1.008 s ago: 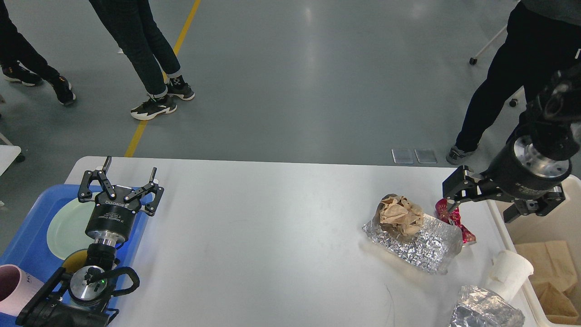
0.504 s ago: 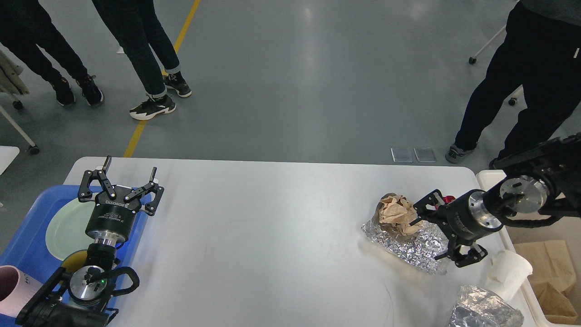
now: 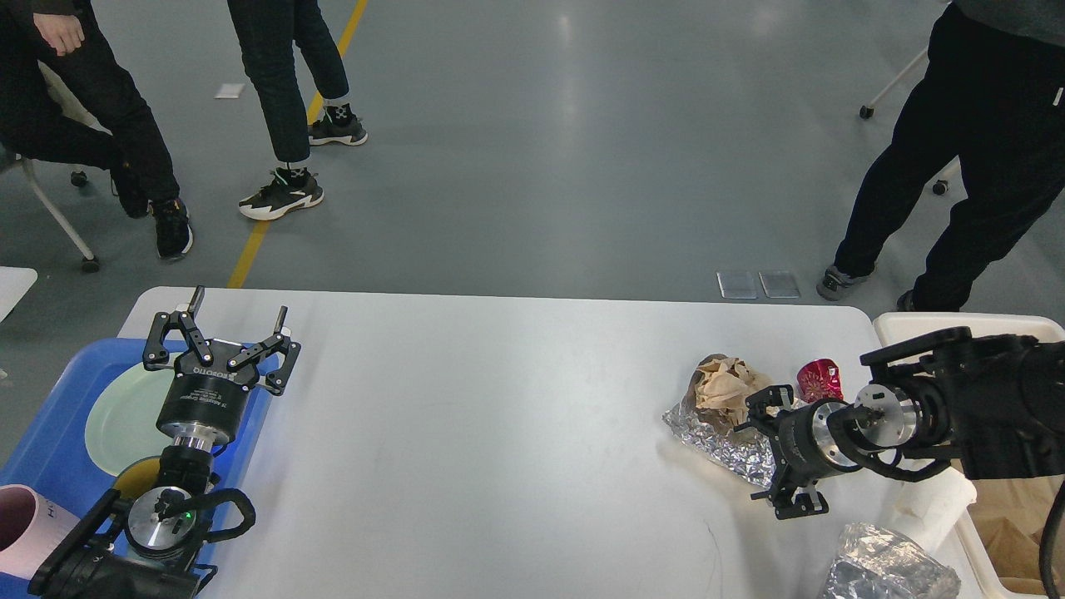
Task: Tidy desktop
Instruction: 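Grasp the foil-wrapped food with the right gripper and lift it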
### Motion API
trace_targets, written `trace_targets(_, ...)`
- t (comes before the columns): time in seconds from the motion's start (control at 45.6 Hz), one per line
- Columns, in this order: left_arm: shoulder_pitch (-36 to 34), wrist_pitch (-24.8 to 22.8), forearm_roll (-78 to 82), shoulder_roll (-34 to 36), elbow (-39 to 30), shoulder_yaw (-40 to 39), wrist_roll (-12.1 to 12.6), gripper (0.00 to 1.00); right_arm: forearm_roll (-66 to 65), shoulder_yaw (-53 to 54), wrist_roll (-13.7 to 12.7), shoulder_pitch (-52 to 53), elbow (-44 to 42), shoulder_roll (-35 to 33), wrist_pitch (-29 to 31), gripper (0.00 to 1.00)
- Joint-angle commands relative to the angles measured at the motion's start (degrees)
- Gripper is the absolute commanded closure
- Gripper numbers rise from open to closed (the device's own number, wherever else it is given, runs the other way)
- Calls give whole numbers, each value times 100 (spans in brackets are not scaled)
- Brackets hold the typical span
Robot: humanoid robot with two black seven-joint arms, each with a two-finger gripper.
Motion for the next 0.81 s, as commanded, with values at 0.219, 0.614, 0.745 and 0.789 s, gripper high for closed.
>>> trace_targets(0.219, 0, 1, -2, 0, 0, 0, 0, 3, 21, 508, -221, -825, -834, 375, -48, 16)
trace_targets(0.614, 0, 1, -2, 0, 0, 0, 0, 3, -41, 596, -291, -1089, -1186, 436, -31, 54)
trace_targets(0.745, 0, 1, -2, 0, 0, 0, 0, 3, -58, 596, -291, -1080, -1177, 401, -13, 70)
trace_targets(0.789, 0, 1, -2, 0, 0, 0, 0, 3, -58, 596, -291, -1028, -1151, 392, 22, 80)
